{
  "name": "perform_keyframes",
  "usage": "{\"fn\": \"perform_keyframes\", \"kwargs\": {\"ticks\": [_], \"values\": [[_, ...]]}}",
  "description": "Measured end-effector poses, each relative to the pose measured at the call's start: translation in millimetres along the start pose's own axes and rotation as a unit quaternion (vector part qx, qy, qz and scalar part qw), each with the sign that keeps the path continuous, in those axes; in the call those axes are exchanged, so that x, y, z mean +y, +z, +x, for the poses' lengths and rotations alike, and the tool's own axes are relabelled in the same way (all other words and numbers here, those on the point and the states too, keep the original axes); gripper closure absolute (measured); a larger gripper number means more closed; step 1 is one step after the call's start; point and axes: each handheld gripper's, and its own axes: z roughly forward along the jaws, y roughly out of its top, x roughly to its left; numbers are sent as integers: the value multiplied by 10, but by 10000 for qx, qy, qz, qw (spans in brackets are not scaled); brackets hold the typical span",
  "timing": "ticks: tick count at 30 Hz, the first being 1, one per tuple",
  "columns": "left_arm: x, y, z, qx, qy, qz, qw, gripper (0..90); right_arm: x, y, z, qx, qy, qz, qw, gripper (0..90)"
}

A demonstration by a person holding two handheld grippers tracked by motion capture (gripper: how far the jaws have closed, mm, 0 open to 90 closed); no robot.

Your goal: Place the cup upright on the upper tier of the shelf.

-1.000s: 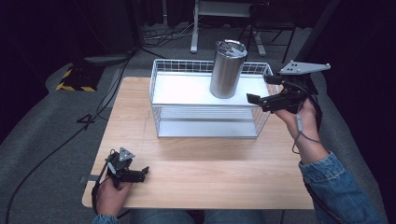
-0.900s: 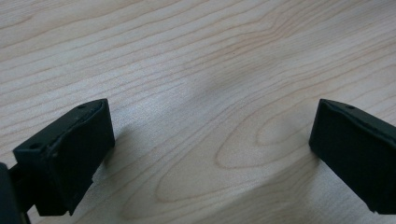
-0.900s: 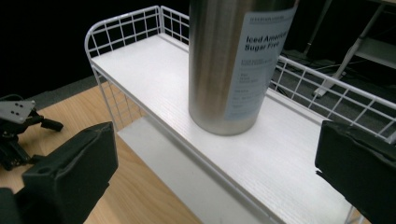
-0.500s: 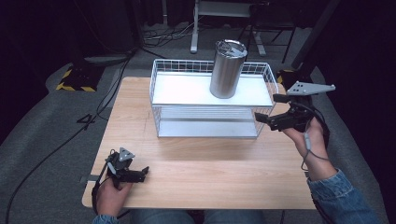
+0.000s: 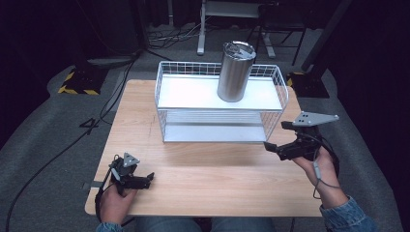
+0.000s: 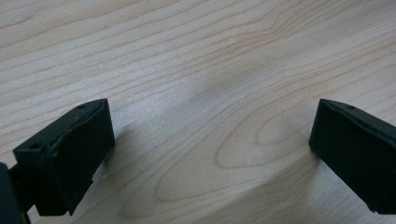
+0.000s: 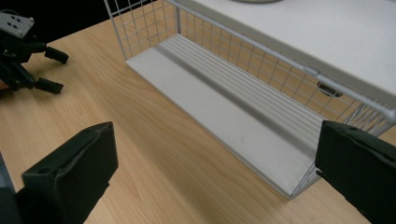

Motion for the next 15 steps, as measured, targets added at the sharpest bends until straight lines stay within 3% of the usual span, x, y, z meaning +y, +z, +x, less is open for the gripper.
{"fn": "perform_keyframes", "kwargs": {"ticks": [7,15], "values": [[0,0,1,-2,6,0,10000,5,-271,121,-10,25,135,161,9998,0],[0,0,0,-1,3,2,10000,5,-587,279,19,-23,232,535,9983,0]]}}
